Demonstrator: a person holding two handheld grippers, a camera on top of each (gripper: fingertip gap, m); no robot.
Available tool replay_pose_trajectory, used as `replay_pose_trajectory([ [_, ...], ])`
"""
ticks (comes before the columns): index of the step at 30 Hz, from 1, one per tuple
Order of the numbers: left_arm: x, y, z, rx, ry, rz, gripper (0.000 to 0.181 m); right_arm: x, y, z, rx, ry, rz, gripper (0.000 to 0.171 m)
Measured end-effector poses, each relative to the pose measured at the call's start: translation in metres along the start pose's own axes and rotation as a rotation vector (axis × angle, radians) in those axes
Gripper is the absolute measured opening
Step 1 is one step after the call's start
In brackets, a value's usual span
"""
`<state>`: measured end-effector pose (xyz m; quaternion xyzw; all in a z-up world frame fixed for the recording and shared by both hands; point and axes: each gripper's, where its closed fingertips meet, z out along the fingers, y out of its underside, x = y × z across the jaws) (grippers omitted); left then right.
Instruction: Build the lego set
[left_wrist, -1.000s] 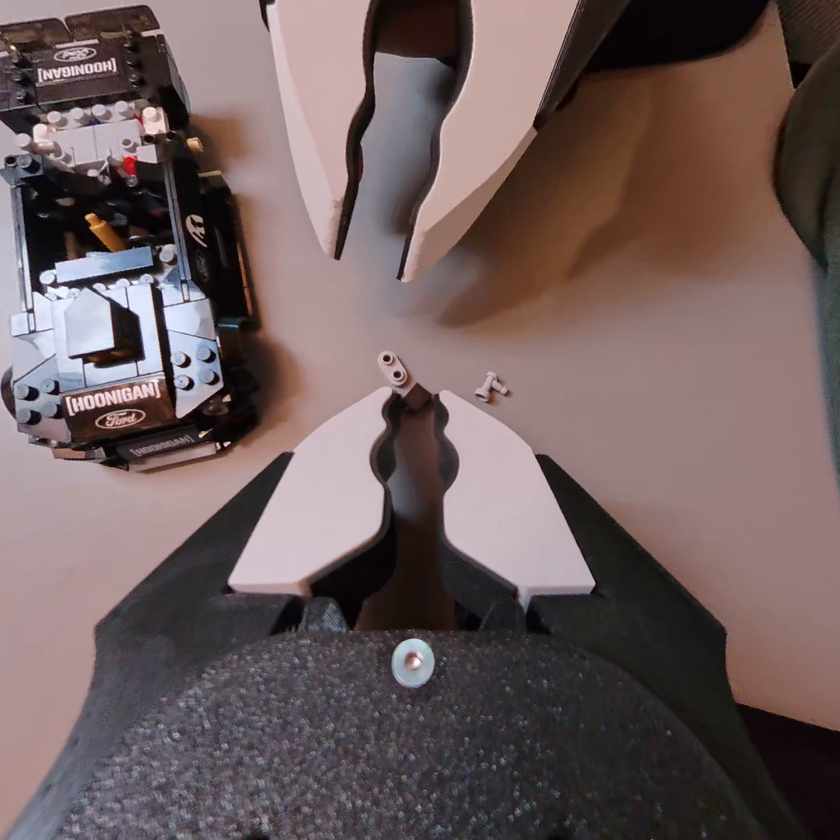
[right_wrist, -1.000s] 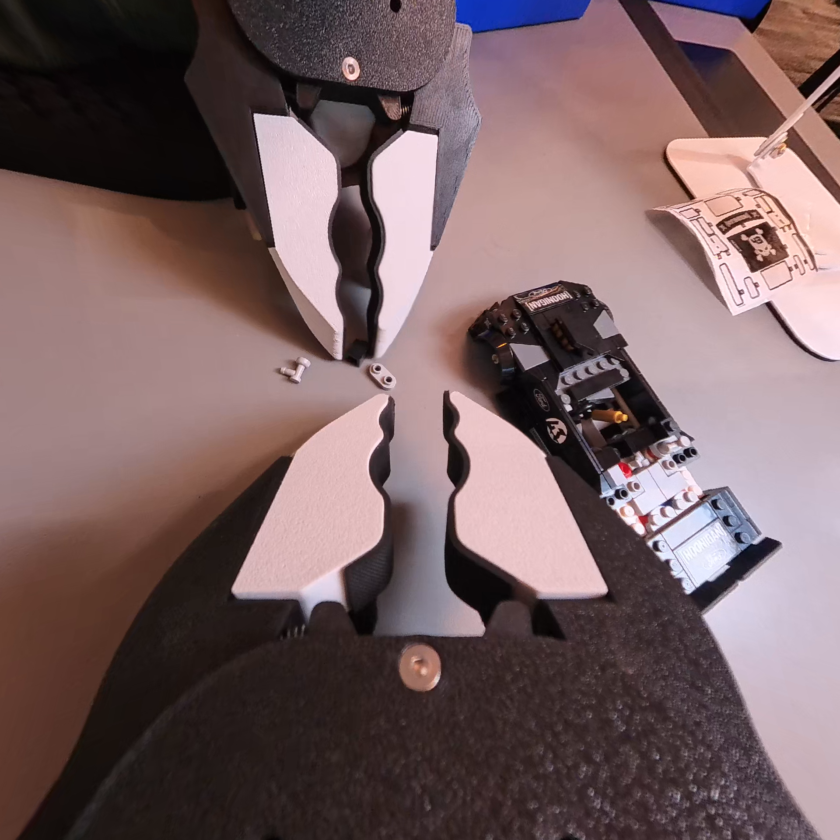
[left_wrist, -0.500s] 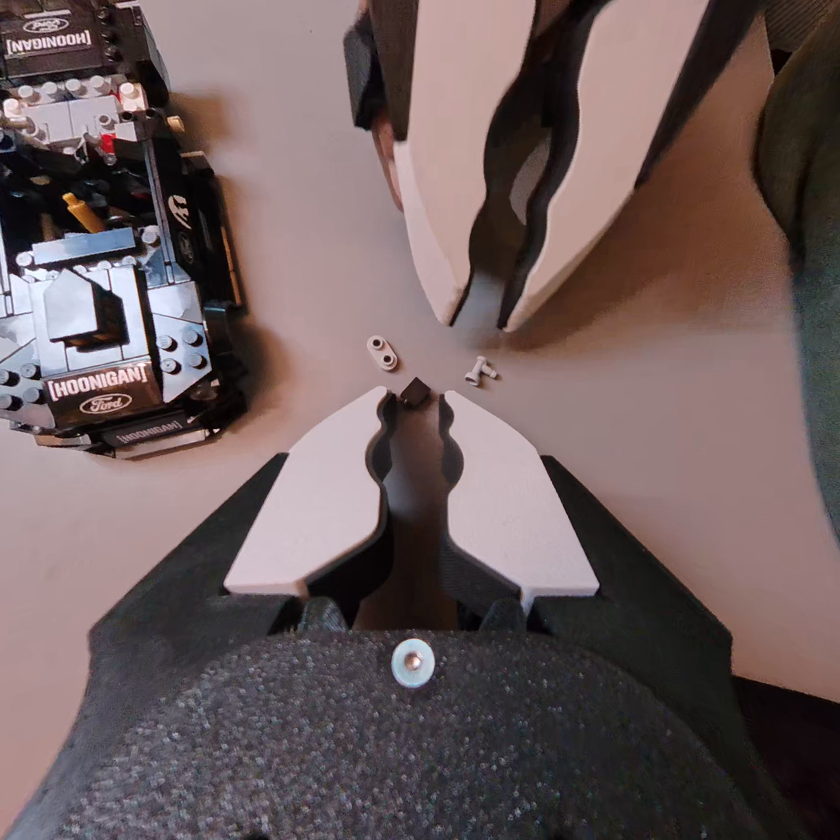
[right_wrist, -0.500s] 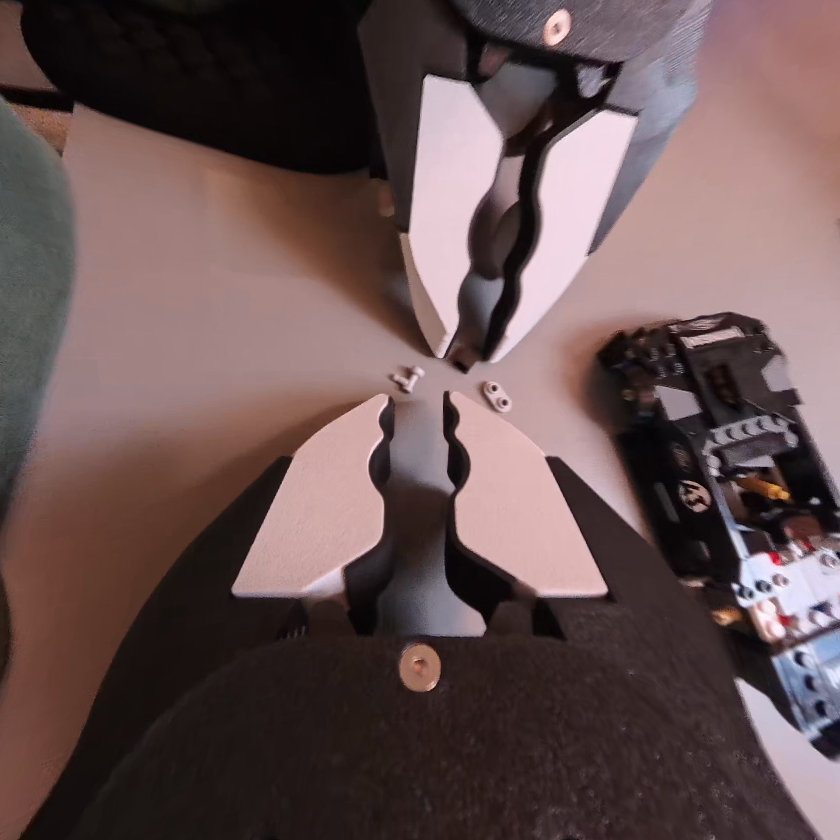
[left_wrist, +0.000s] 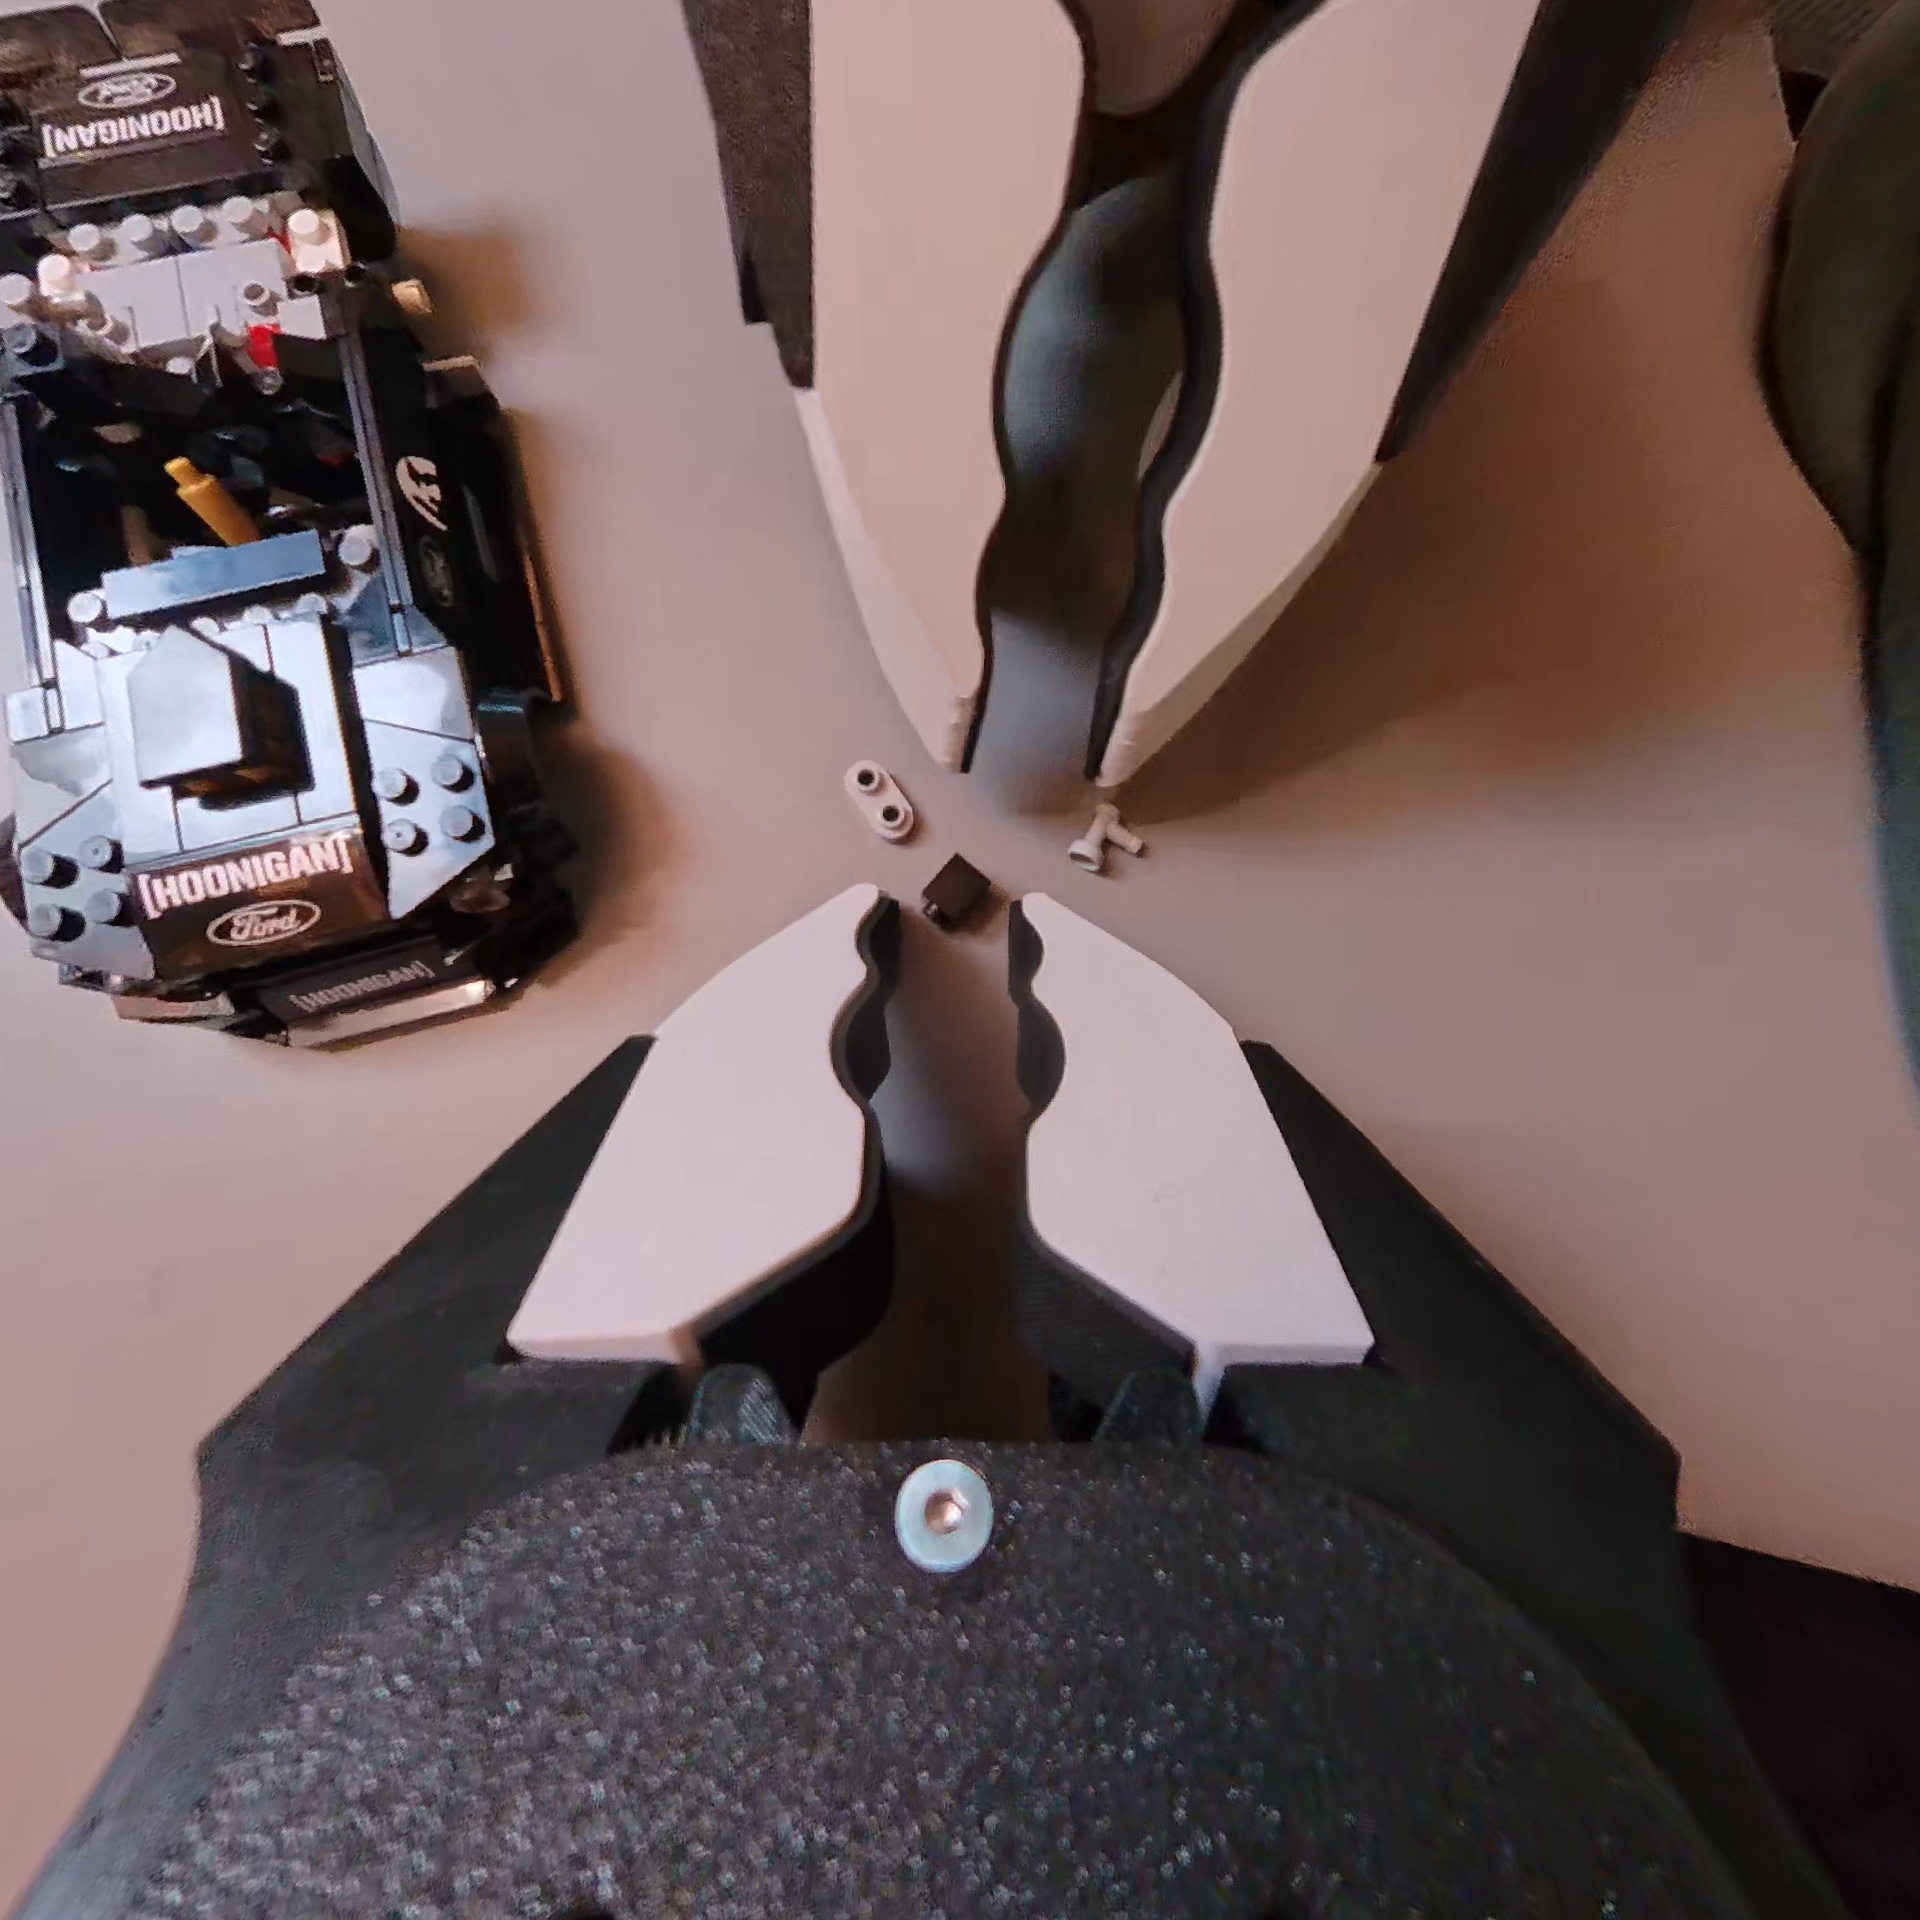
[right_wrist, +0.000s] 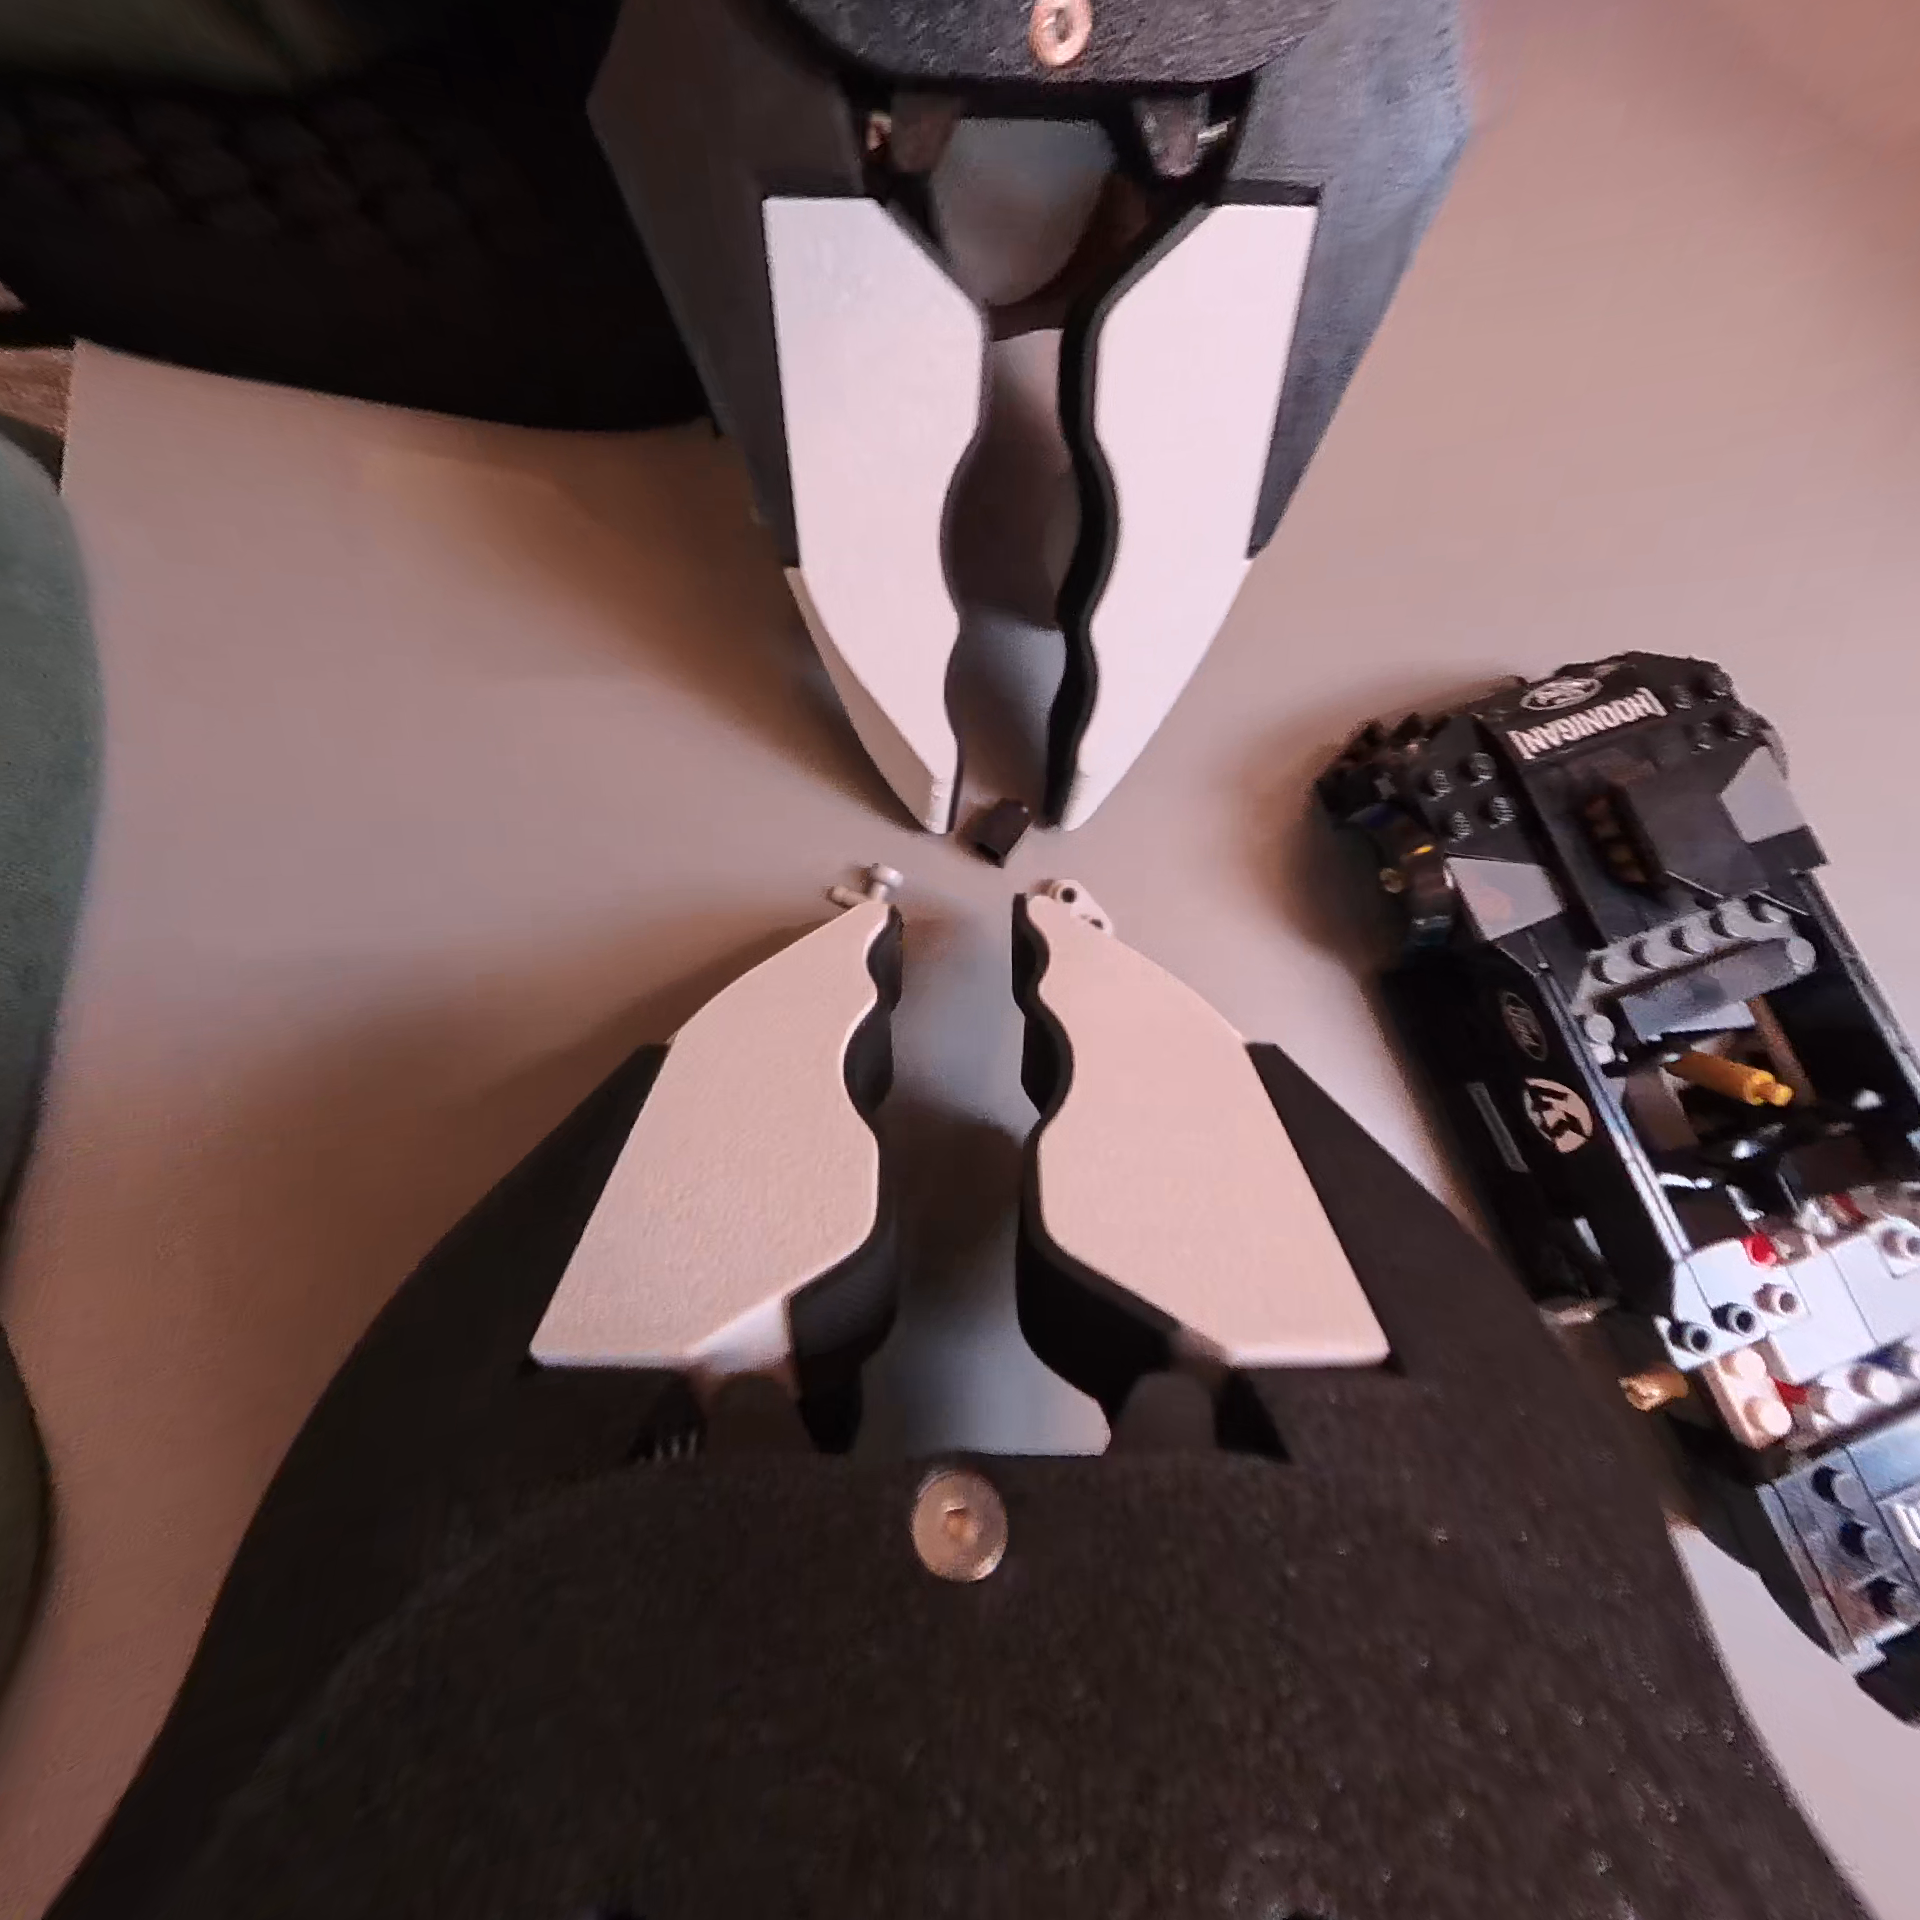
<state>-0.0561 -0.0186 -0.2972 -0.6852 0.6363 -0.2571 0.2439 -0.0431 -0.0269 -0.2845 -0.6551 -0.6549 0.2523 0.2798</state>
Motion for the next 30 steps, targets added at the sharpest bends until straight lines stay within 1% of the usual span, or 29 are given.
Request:
replay_pose_trajectory([
  [6, 0.001, -0.002, 0.002, 0.001, -0.004, 0.015, 0.012, 0.002, 0.000, 0.003, 0.000, 0.015, 0.006, 0.020],
  [11, -0.001, 0.000, 0.000, -0.010, -0.018, 0.018, 0.011, -0.011, 0.001, 0.004, -0.017, -0.036, -0.026, 0.018],
  [15, -0.001, 0.002, -0.002, -0.016, -0.010, 0.005, 0.015, -0.016, 0.002, 0.008, -0.068, -0.023, -0.074, 0.016],
  [20, 0.000, 0.006, -0.006, -0.033, -0.009, 0.009, 0.021, -0.016, 0.004, 0.013, -0.160, -0.025, -0.048, 0.006],
  [23, 0.000, 0.001, -0.012, -0.001, -0.014, 0.013, 0.021, -0.017, 0.004, 0.013, -0.175, -0.053, -0.035, 0.005],
  [26, 0.008, -0.010, -0.019, 0.073, 0.027, 0.017, 0.018, -0.011, 0.003, 0.011, -0.145, -0.043, -0.015, 0.005],
  [30, 0.015, -0.024, -0.020, 0.159, 0.071, 0.008, 0.017, -0.003, -0.012, -0.009, -0.022, -0.014, -0.042, 0.005],
])
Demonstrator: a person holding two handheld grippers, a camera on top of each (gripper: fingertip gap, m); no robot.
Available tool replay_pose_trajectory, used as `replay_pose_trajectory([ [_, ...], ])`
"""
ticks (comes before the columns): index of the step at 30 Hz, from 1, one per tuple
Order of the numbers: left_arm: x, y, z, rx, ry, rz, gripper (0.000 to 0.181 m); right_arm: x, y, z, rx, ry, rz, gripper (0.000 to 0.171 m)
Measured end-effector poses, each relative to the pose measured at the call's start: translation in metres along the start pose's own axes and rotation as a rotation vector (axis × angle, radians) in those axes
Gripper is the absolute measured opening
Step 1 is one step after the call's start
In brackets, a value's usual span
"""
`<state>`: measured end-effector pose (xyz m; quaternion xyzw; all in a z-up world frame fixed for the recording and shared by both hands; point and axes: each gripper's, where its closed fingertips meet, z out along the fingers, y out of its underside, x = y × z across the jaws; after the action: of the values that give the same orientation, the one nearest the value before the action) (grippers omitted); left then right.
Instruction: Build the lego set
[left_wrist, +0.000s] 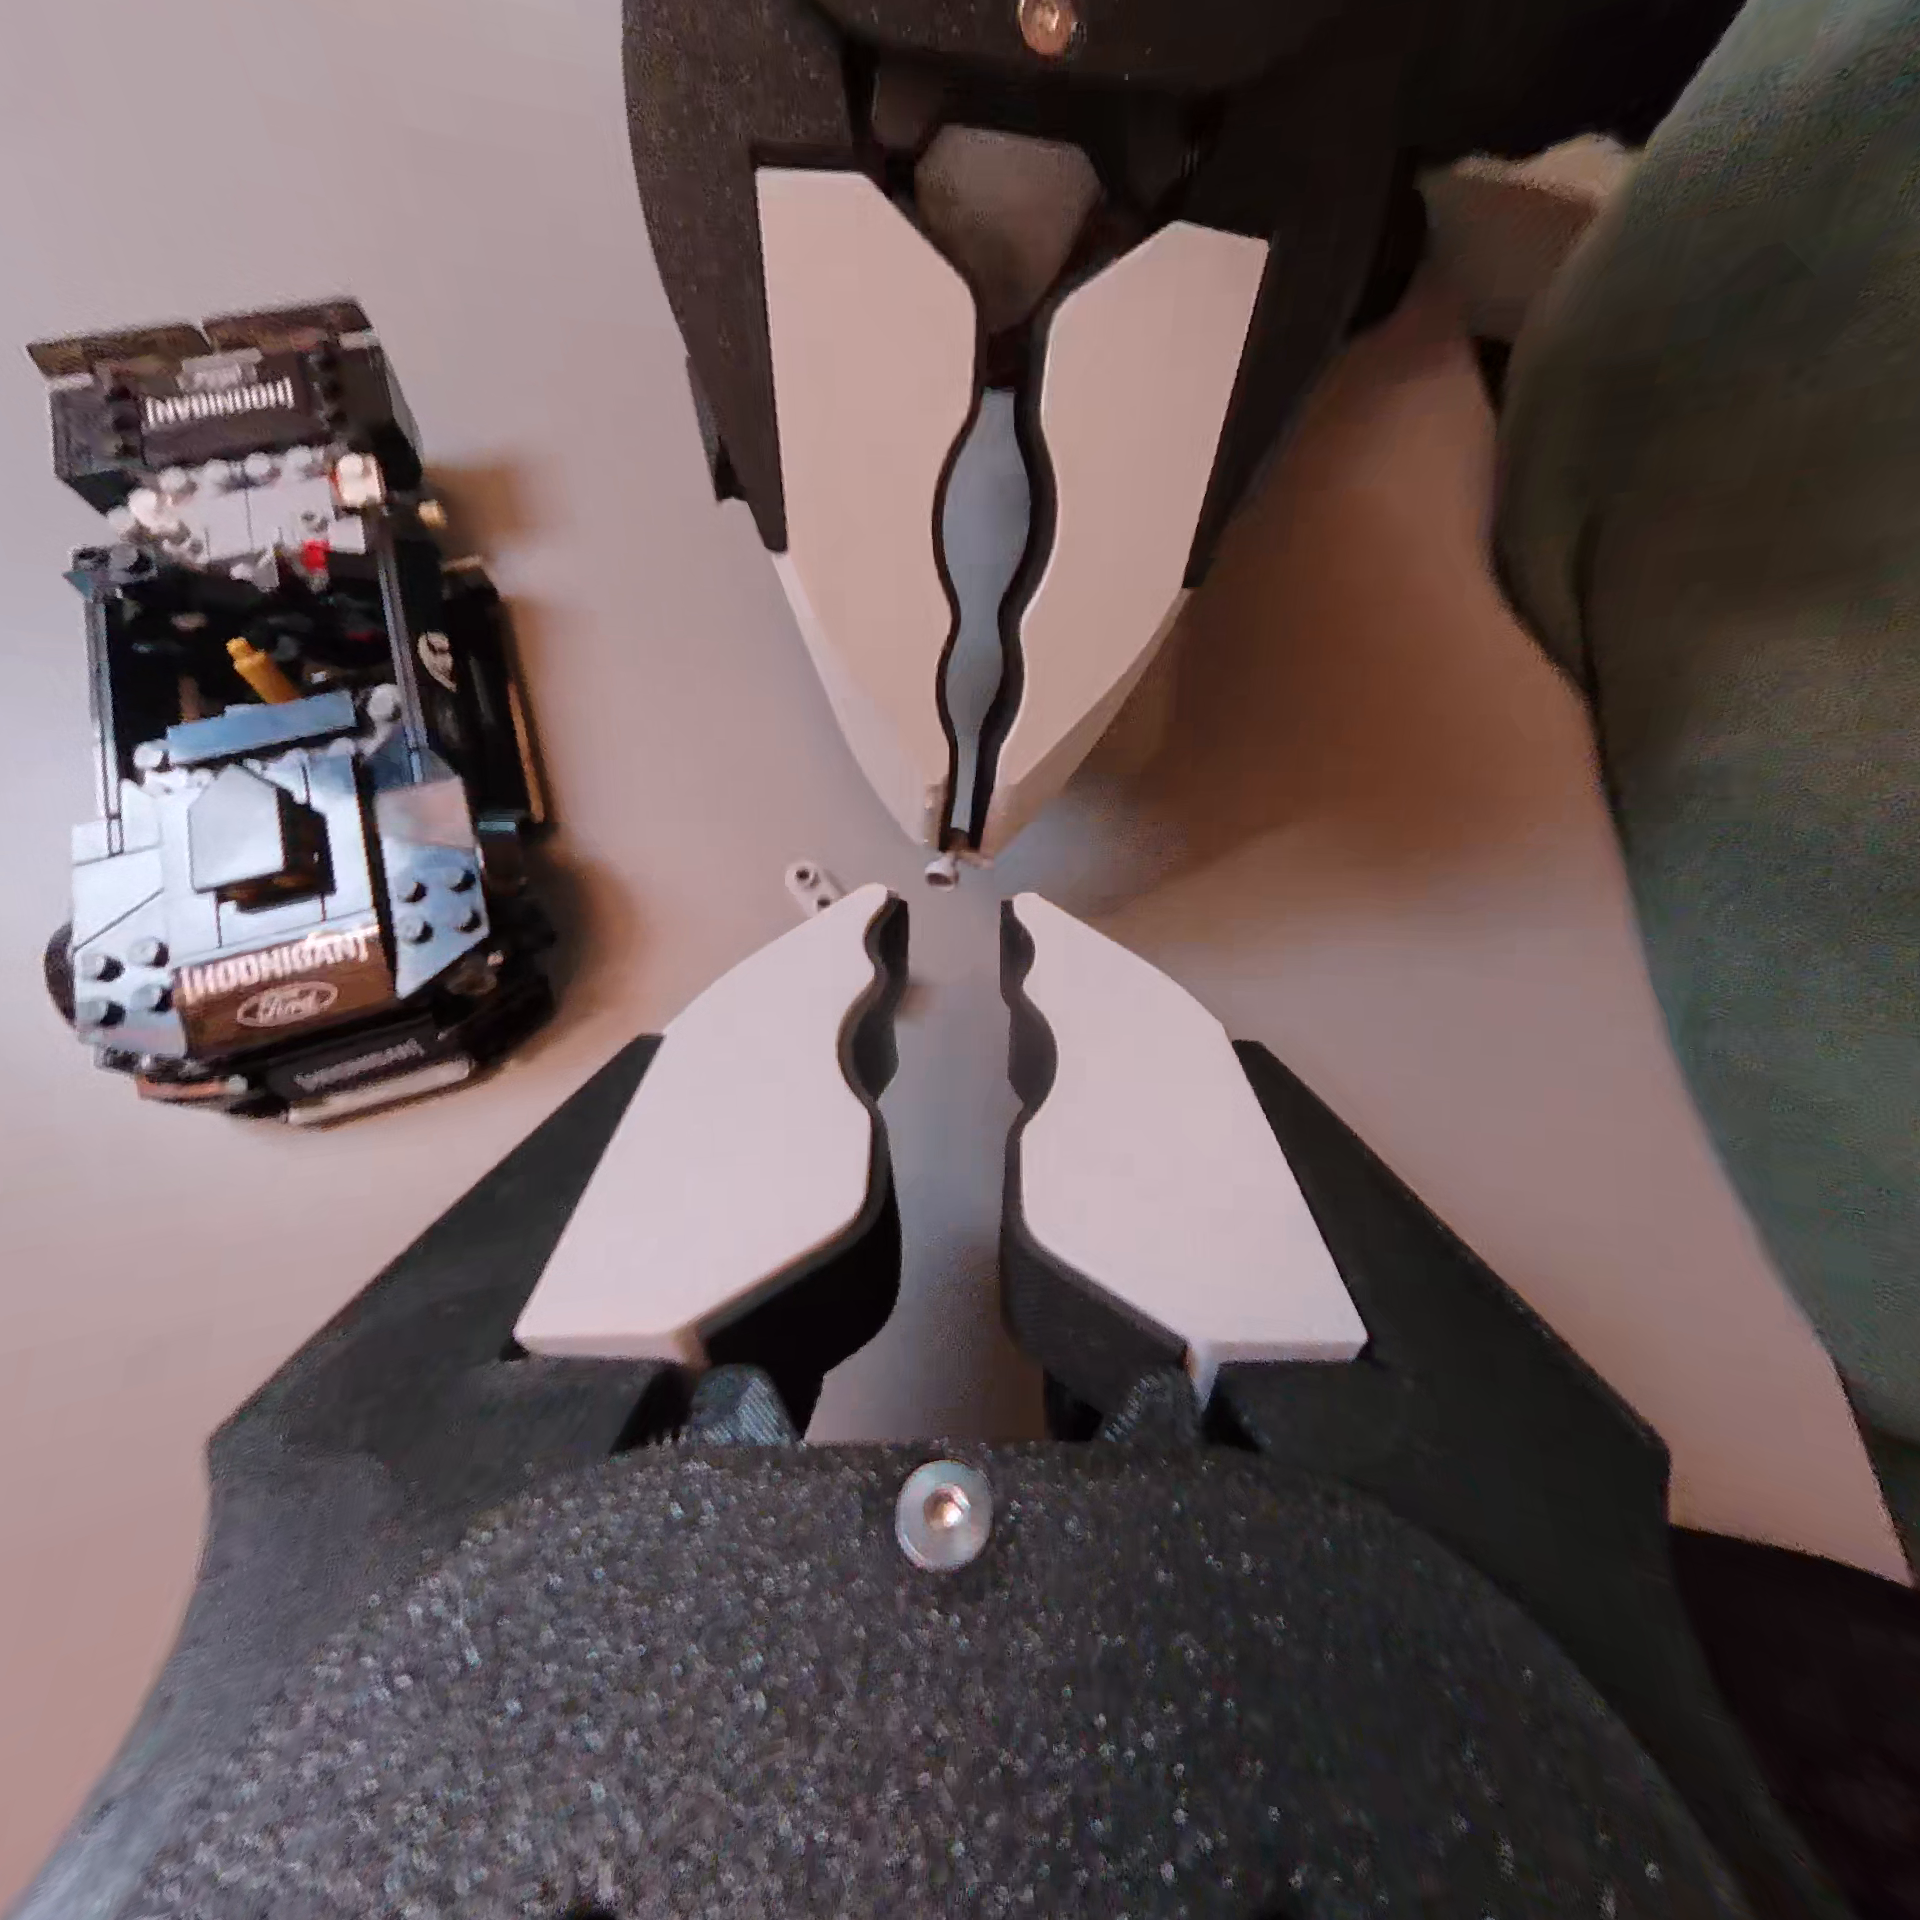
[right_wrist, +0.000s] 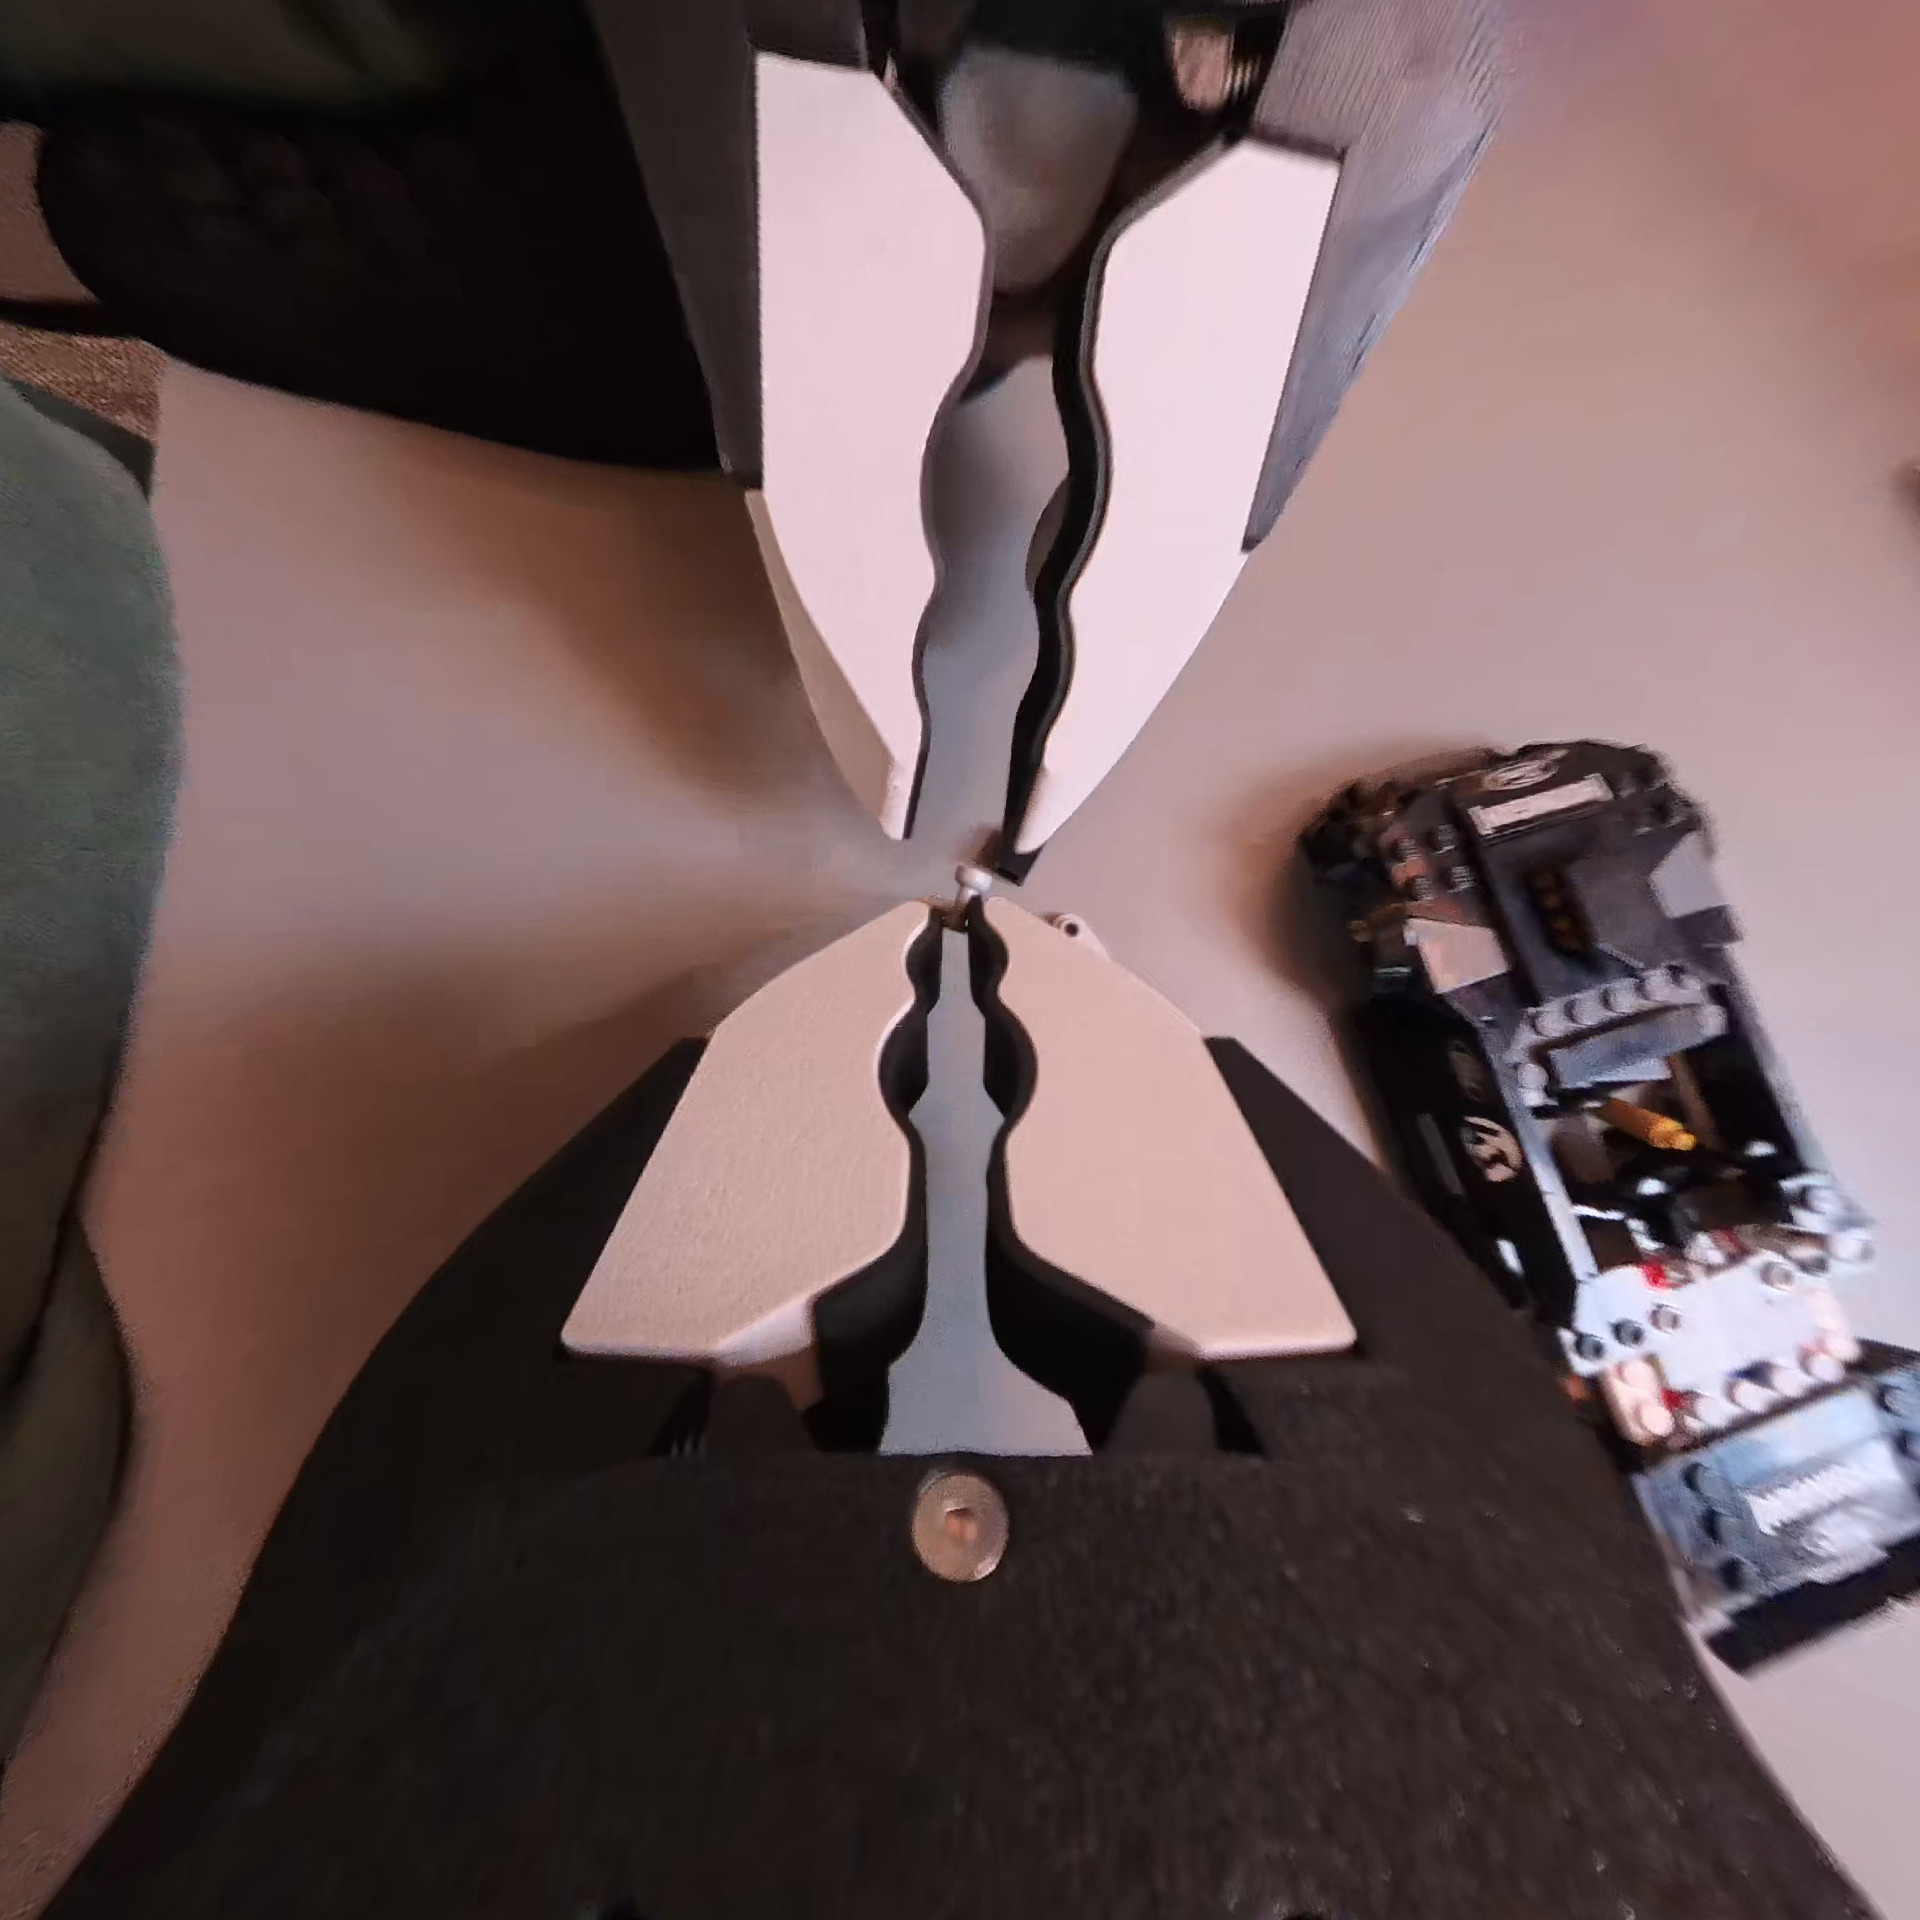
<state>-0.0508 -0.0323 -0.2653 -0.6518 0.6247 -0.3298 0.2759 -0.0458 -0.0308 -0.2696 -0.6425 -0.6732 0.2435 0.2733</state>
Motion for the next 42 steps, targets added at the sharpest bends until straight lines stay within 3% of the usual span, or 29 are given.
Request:
replay_pose_trajectory([
  [6, 0.003, -0.029, -0.005, 0.171, 0.042, -0.050, 0.013, 0.002, -0.008, -0.023, 0.022, 0.010, -0.085, 0.005],
  [18, 0.005, -0.035, -0.002, 0.201, 0.063, -0.065, 0.007, -0.002, -0.017, -0.030, 0.051, 0.015, -0.150, 0.005],
  [29, -0.011, -0.071, -0.028, 0.433, -0.120, 0.048, 0.007, 0.019, -0.041, -0.061, 0.482, -0.082, 0.354, 0.011],
  [42, -0.013, -0.075, -0.029, 0.452, -0.163, 0.070, 0.007, 0.020, -0.049, -0.068, 0.634, -0.196, 0.531, 0.009],
])
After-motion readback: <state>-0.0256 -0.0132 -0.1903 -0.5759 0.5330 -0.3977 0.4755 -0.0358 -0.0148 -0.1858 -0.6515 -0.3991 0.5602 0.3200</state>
